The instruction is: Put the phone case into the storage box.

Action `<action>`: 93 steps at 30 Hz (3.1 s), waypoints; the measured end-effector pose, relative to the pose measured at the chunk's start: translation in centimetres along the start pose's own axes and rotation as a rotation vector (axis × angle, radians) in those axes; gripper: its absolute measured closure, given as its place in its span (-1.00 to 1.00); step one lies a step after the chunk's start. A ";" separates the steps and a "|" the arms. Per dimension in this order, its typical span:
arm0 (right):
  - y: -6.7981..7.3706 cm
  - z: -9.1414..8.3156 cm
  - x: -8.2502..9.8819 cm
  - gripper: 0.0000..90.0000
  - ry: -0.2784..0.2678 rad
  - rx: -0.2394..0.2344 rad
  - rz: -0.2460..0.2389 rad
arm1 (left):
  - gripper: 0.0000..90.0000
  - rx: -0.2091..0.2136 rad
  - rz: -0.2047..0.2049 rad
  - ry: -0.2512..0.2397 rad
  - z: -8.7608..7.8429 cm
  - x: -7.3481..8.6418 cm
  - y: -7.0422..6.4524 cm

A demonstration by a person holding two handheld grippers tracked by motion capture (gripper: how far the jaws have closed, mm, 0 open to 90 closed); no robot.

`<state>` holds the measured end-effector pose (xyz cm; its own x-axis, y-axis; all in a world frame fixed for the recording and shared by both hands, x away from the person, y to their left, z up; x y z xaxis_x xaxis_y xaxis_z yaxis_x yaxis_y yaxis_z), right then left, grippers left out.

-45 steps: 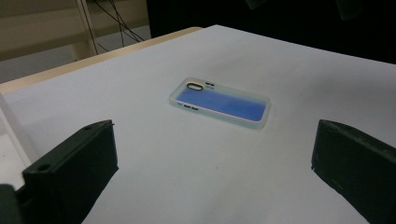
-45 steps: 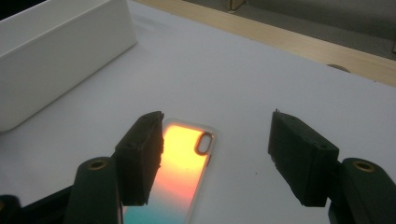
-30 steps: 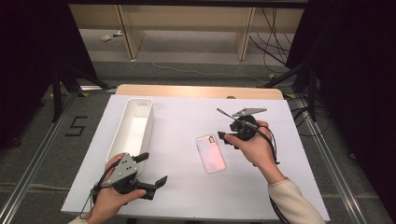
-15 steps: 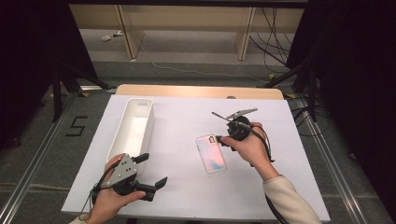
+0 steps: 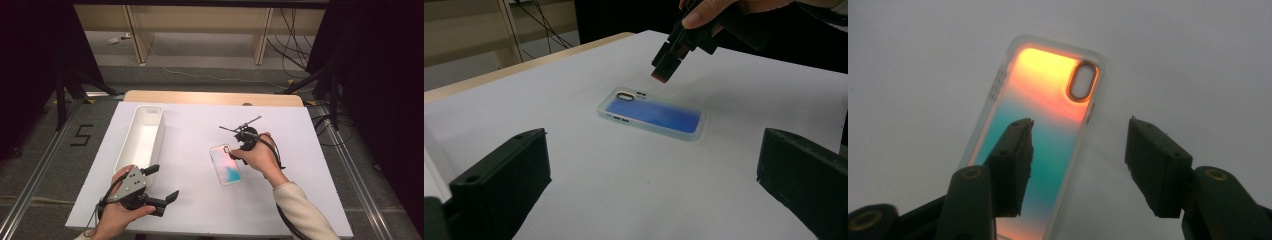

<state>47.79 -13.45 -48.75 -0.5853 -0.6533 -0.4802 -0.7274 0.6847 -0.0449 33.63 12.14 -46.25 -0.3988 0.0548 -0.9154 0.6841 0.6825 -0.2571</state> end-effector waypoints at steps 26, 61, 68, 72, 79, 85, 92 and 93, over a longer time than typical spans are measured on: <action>-0.4 3.0 -0.2 0.26 0.130 -0.007 0.037 | -1.00 0.004 -0.005 0.001 0.0 0.0 0.0; -0.2 4.2 -0.4 0.69 0.203 -0.020 0.109 | -1.00 0.010 0.005 -0.003 -0.1 0.0 0.0; -0.4 4.4 -0.4 0.75 0.204 -0.014 0.095 | -1.00 0.012 -0.005 -0.007 -0.1 0.0 0.0; -0.5 4.4 -0.4 0.79 0.207 -0.011 0.102 | -1.00 0.012 -0.003 -0.007 -0.1 0.0 0.0; -0.4 4.5 -0.5 0.81 0.210 -0.008 0.125 | -0.99 0.009 -0.007 -0.002 -0.1 0.0 -0.1; -0.2 4.3 -0.4 0.86 0.227 -0.001 0.161 | -0.99 0.012 -0.007 -0.003 -0.1 0.0 -0.1; 0.1 4.1 -0.5 0.88 0.252 -0.002 0.207 | -0.99 0.013 -0.005 -0.002 -0.2 0.0 -0.1; 0.1 4.1 -0.5 0.88 0.253 0.000 0.210 | -0.99 0.012 -0.005 -0.002 -0.2 0.0 -0.1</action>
<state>49.52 -11.71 -52.12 -0.7932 -0.5569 -0.2464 -0.5810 0.8133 0.0321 33.47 12.18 -46.16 -0.4011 0.0494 -0.9147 0.6894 0.6739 -0.2659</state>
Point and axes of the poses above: each handheld gripper's, and its own axes: z roughly forward along the jaws, x roughly out of its underside, y roughly to its left, the point moved 7 cm from there along z, roughly forward along the jaws, and after that the axes turned 13 degrees about -z, right-handed, at the moved point
